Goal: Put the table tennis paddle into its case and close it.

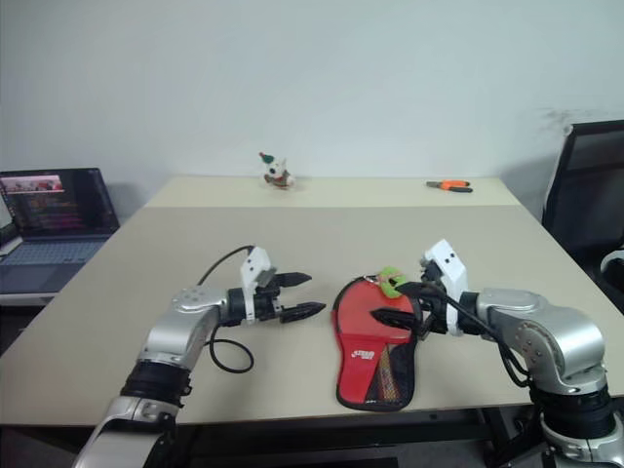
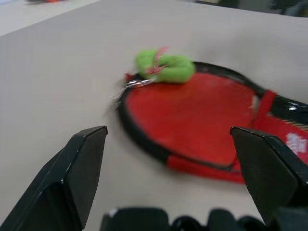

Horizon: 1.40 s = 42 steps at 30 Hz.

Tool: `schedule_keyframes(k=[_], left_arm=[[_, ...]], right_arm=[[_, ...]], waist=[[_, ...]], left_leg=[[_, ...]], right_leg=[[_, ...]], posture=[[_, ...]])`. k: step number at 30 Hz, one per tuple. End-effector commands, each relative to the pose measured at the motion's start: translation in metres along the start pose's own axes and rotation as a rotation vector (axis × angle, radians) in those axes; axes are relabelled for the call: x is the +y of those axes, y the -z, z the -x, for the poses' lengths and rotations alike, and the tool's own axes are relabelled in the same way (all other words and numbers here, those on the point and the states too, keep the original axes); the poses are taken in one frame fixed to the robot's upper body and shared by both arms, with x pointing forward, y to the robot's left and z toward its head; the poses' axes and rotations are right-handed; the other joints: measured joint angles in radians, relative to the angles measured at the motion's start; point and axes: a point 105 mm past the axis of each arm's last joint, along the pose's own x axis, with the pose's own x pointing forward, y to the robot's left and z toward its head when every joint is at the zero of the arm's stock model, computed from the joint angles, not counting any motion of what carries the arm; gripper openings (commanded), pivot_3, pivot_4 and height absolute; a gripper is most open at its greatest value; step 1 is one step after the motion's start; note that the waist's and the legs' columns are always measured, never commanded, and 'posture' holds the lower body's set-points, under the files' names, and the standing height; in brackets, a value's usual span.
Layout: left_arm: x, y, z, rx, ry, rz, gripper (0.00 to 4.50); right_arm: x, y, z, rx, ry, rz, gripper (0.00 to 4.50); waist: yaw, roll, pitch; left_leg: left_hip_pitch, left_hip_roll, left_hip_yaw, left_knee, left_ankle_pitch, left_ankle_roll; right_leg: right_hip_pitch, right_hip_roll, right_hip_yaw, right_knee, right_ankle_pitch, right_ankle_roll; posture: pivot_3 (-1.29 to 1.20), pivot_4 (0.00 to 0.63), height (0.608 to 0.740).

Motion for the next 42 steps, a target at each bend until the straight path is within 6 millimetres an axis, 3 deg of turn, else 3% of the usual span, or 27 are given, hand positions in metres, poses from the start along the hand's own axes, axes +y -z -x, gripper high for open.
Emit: schedule_keyframes(k=[1,9,12,20,28,33,39,42], left_arm=[[-0.006,-0.021,-0.012,-0.049,0.038,-0.06,4.46],[-0.02,-0.02,-0.036,-0.034,0.119,-0.089,4.46],[-0.022,-0.011,-0.042,-0.007,0.135,-0.084,4.46],[-0.022,0.007,-0.057,0.028,0.136,-0.066,4.46],[-0.022,0.008,-0.061,0.027,0.129,-0.066,4.46],[-0.022,0.009,-0.061,0.029,0.125,-0.069,4.46],[-0.024,0.012,-0.06,0.037,0.125,-0.072,4.46],[-0.025,0.013,-0.061,0.042,0.131,-0.083,4.5]], right_arm=[[-0.007,-0.007,0.002,-0.034,0.035,0.08,4.5],[-0.025,0.0,-0.002,-0.021,0.11,0.138,4.5],[-0.037,0.003,-0.007,-0.002,0.15,0.166,4.5],[-0.069,-0.001,-0.046,-0.015,0.246,0.236,4.5],[-0.071,0.009,-0.087,0.026,0.178,0.298,4.5],[-0.078,0.018,-0.101,0.089,0.206,0.35,4.5],[-0.095,0.013,-0.105,0.097,0.287,0.336,4.5],[-0.099,0.012,-0.104,0.098,0.305,0.337,3.91]], waist=[[-0.002,0.0,0.0],[0.0,0.0,0.0],[0.001,0.0,0.0],[0.0,0.0,0.001],[0.001,0.0,0.001],[0.0,0.0,0.001],[0.0,0.0,0.001],[0.001,0.0,0.001]], left_leg=[[0.0,0.0,0.001,0.0,0.0,0.0],[0.001,0.0,0.003,0.0,-0.001,0.001],[0.001,0.0,0.003,0.0,-0.001,0.001],[0.002,0.001,0.005,-0.001,-0.001,0.002],[0.002,0.001,0.005,0.0,-0.002,0.003],[0.002,0.001,0.005,0.0,-0.002,0.003],[0.002,0.002,0.005,0.0,-0.002,0.003],[0.002,0.002,0.005,0.0,-0.002,0.003]], right_leg=[[0.0,0.001,0.001,0.0,0.0,0.0],[0.0,0.002,0.002,0.0,0.003,-0.005],[0.0,0.002,0.002,0.0,0.003,-0.005],[0.0,0.003,0.003,0.0,0.003,-0.005],[-0.001,0.001,0.003,0.001,0.003,-0.005],[-0.001,0.001,0.003,0.001,0.003,-0.006],[-0.001,0.001,0.003,0.002,0.003,-0.006],[-0.001,0.0,0.003,0.002,0.003,-0.006]], posture=[[0.0,0.15,0.74],[0.0,0.15,0.74],[0.0,0.15,0.74],[0.0,0.15,0.74],[0.0,0.15,0.74],[0.0,0.15,0.74],[0.0,0.15,0.74],[0.0,0.15,0.74]])
